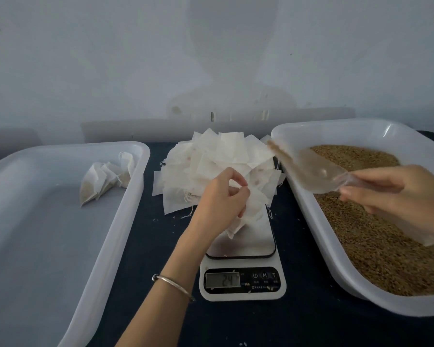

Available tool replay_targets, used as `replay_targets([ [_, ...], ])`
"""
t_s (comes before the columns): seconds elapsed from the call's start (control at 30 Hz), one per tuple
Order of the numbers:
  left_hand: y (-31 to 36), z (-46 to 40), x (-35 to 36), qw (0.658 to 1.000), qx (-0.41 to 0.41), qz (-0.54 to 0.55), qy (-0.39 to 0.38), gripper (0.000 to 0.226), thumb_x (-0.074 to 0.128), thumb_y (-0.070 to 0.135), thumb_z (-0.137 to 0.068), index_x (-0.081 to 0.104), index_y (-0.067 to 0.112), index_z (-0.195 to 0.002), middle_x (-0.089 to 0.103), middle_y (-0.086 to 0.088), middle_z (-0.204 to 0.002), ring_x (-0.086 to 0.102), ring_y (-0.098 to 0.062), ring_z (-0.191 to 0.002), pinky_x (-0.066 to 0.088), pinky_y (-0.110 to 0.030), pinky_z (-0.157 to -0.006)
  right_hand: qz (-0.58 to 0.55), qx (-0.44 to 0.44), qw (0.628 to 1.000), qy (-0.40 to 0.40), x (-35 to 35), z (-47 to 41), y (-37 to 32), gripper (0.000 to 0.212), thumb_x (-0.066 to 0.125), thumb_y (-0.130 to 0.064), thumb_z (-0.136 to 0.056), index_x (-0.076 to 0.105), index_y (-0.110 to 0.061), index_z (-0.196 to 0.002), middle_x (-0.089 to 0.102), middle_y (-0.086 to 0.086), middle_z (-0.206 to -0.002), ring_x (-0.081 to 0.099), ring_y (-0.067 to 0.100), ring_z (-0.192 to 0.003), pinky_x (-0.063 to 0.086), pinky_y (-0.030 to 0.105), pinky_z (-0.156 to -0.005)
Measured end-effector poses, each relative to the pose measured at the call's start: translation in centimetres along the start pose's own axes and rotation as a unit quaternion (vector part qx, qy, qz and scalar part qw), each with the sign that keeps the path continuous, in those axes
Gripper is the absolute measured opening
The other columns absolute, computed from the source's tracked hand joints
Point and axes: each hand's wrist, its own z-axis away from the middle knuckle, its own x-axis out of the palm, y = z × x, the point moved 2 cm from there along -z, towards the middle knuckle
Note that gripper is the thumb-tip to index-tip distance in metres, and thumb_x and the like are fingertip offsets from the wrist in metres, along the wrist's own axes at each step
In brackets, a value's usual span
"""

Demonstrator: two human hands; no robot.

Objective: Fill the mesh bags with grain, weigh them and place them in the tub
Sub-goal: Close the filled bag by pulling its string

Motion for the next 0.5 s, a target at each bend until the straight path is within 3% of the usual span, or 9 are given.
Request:
replay_targets([
  [0.07,0.2,0.1,0.6,1.000,0.012,0.004,-0.013,0.010,0.049,0.012,-0.093,0.053,0.021,-0.093,0.051,0.003,-0.046,0.041,-0.014,-0.047,0.037,-0.020,-0.046,-0.072,0.010,0.995,0.075,0.7,0.2,1.9,0.061,0.068,-0.078,-0.045,0.070,-0.047,-0.097,0.074,-0.002,-0.085,0.064,0.016,-0.075,0.053,0.041,-0.068],
  [0.1,0.2,0.1,0.7,1.000,0.014,0.014,-0.017,0.011,0.049,0.011,-0.093,0.054,0.021,-0.095,0.050,0.001,-0.049,0.041,-0.015,-0.049,0.037,-0.022,-0.049,-0.081,0.013,0.991,0.108,1.0,0.2,2.7,0.056,0.068,-0.071,-0.048,0.071,-0.043,-0.096,0.073,-0.006,-0.083,0.065,0.013,-0.074,0.053,0.046,-0.061],
  [0.13,0.2,0.2,0.7,0.999,0.014,0.030,-0.018,0.010,0.050,0.012,-0.094,0.055,0.020,-0.096,0.049,-0.001,-0.051,0.041,-0.015,-0.050,0.037,-0.022,-0.051,-0.070,0.017,0.988,0.133,1.1,0.1,3.2,0.053,0.066,-0.068,-0.050,0.072,-0.041,-0.096,0.073,-0.013,-0.081,0.065,0.006,-0.070,0.052,0.040,-0.054],
  [0.2,0.2,0.3,0.3,0.997,0.017,0.077,-0.004,0.007,0.052,0.014,-0.095,0.056,0.019,-0.097,0.047,0.000,-0.051,0.040,-0.011,-0.049,0.037,-0.019,-0.049,-0.034,0.020,0.986,0.165,1.2,0.0,3.9,0.046,0.066,-0.066,-0.056,0.070,-0.044,-0.096,0.071,-0.022,-0.080,0.064,0.000,-0.068,0.050,0.028,-0.064],
  [0.3,-0.1,0.8,-1.2,0.988,0.037,0.135,0.063,0.007,0.052,0.014,-0.096,0.057,0.019,-0.095,0.045,0.006,-0.049,0.039,-0.006,-0.046,0.035,-0.014,-0.046,-0.018,0.036,0.978,0.205,1.0,0.0,4.9,0.032,0.072,-0.053,-0.068,0.070,-0.043,-0.098,0.070,-0.023,-0.082,0.064,0.004,-0.082,0.054,0.038,-0.078],
  [0.4,-1.1,1.8,-3.3,0.977,0.045,0.152,0.142,0.009,0.050,0.016,-0.097,0.058,0.018,-0.093,0.047,0.007,-0.049,0.040,-0.004,-0.046,0.035,-0.014,-0.045,0.086,0.035,0.968,0.231,1.2,0.0,5.5,0.033,0.070,-0.045,-0.077,0.071,-0.031,-0.107,0.061,-0.032,-0.081,0.056,-0.005,-0.082,0.046,0.027,-0.072],
  [0.5,-2.2,2.9,-5.0,0.966,0.047,0.150,0.204,0.016,0.048,0.015,-0.097,0.059,0.021,-0.087,0.047,0.007,-0.050,0.040,-0.003,-0.047,0.036,-0.013,-0.046,0.187,0.043,0.953,0.234,1.3,0.1,5.5,0.031,0.067,-0.043,-0.081,0.071,-0.027,-0.106,0.058,-0.024,-0.076,0.056,0.006,-0.078,0.040,0.027,-0.068],
])
